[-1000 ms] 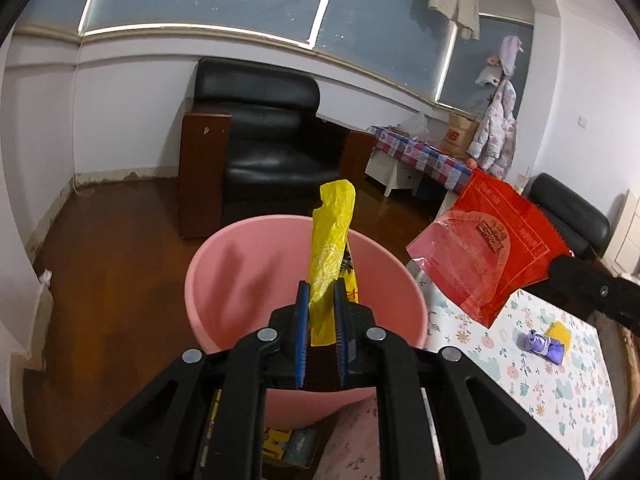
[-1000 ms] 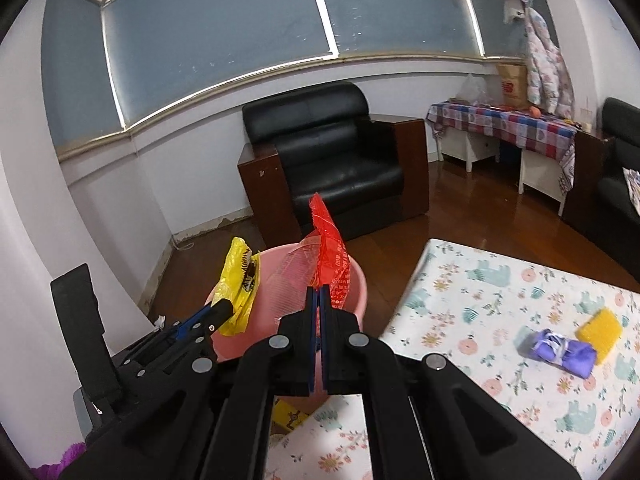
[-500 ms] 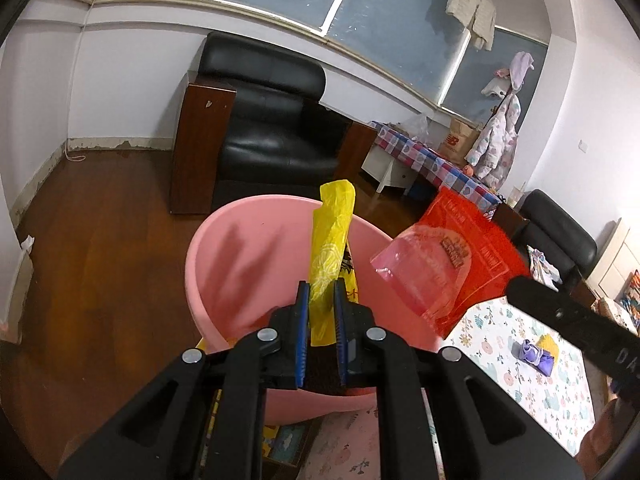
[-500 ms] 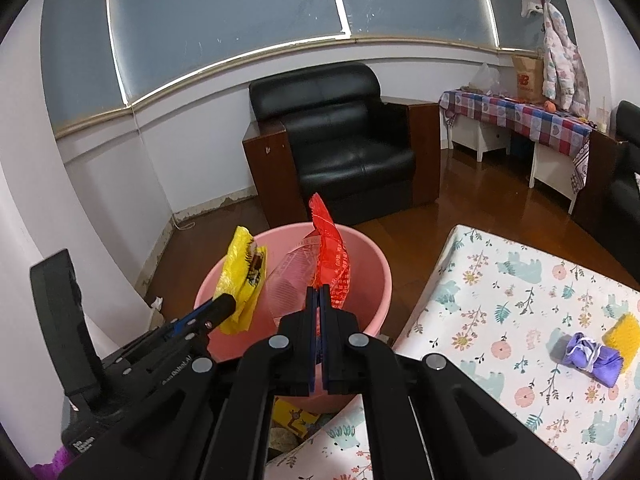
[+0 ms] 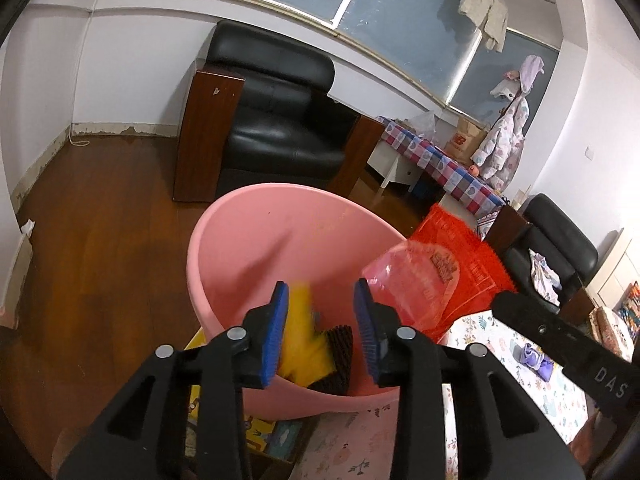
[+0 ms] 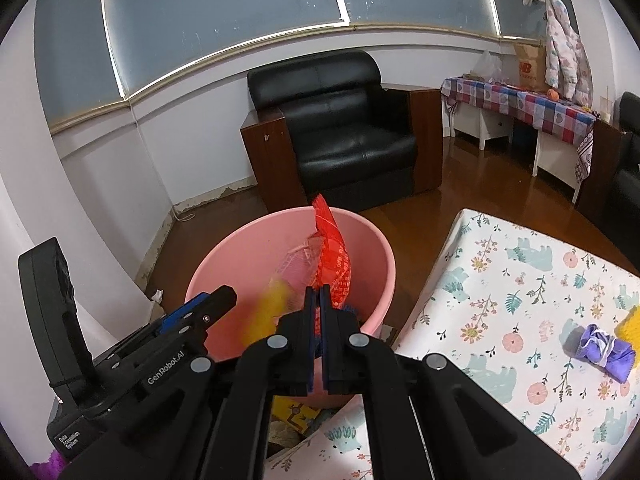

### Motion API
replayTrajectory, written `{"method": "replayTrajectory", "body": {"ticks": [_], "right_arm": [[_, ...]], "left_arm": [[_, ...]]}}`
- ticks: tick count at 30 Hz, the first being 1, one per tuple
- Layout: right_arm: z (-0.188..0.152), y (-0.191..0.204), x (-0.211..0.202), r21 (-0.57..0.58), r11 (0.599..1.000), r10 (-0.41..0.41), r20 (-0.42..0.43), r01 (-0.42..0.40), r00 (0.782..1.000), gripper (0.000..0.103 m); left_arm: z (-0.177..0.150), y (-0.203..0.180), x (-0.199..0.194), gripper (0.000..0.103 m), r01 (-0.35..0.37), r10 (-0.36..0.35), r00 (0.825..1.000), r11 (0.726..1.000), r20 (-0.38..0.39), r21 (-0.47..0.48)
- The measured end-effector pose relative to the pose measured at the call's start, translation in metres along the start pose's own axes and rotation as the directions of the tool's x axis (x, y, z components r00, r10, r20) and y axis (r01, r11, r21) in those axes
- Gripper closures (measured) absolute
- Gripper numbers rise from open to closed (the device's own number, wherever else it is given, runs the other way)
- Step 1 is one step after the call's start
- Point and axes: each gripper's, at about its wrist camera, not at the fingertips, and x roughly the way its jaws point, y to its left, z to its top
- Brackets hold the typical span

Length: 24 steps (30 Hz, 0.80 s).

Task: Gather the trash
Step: 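Open both tools to drop the bags into the pink bucket, then withdraw both tools back over the table toward the purple bundle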

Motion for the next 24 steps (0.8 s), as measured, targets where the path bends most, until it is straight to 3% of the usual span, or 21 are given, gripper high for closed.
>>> {"method": "replayTrajectory", "body": {"ticks": [6,13,24], "right_arm": [[-0.005,-0.004,0.0,0.007,1.0,0.013,-0.01,-0.013,1.0,0.076],[-0.013,-0.01,-0.012,0.021,1.0,0.009,-0.003,-0.009,1.0,0.073],[-0.037,-0.038,-0.043,0.097,0.995,-0.012,-0.003,0.013,1.0,0.065]], "left_arm": [[0.0,0.002,-0.001,0.066,0.011,-0.012,1.0,1.0,-0.002,-0.017],[0.0,0.0,-0.008,0.066,0.04,-0.04,0.999,0.999,0.013,-0.017],[-0.005,-0.035,-0.023,0.066,0.052,-0.053,0.999,0.995,0.008,0.082]]}}
